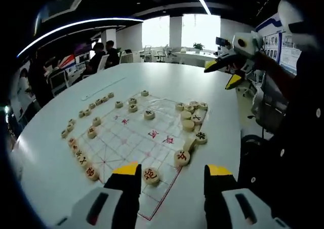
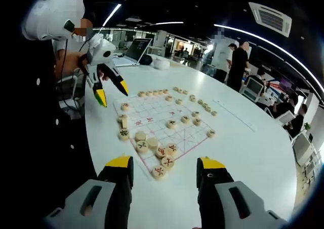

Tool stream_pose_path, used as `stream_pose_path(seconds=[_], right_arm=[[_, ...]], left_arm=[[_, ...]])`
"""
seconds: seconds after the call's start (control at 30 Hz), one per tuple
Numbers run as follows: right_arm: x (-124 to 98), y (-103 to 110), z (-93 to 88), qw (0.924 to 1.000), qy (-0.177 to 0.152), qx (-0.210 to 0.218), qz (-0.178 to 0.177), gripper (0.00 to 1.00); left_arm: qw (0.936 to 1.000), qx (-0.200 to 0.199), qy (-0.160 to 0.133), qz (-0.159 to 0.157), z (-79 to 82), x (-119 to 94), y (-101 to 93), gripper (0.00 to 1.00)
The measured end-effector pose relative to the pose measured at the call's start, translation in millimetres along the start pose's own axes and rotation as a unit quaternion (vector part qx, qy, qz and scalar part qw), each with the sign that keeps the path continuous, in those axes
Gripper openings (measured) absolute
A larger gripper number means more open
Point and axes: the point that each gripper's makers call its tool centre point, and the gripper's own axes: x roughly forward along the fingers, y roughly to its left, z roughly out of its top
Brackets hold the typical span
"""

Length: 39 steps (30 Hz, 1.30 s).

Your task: Pick up the chess pieces one by one and place each piece onto its starting position on the chessboard, setting the pieces on their correct points until all the chess pieces are arranged in the starting layout

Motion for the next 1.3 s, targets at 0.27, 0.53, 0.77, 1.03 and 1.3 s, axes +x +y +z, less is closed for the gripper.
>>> stream_pose_path(seconds=[0.27, 0.53, 0.77, 1.03, 1.3], right_arm=[[-11, -1, -10.9, 0.9998, 0.000, 0.011, -0.015, 0.51], [-15, -3, -16.3, 0.9996, -0.004, 0.019, -0.020, 0.51], [-16, -4, -17.7, 0.9996, -0.007, 0.021, -0.020, 0.51], [-17, -3, -17.6, 0.9995, -0.010, 0.022, -0.021, 0.51], [-18, -3, -16.2, 0.9995, -0.013, 0.020, -0.022, 0.51]], left_arm=[[0.9987, 0.023, 0.046, -0.008, 1.8, 27, -8.8, 0.36], [0.9975, 0.017, 0.067, -0.017, -2.0, 36, -12.2, 0.28], [0.9971, 0.005, 0.074, -0.014, -5.7, 37, -13.3, 0.20], [0.9982, 0.012, 0.058, -0.007, 2.6, 26, -6.4, 0.20], [0.9983, 0.009, 0.051, 0.029, 8.5, 7, 16.1, 0.20]])
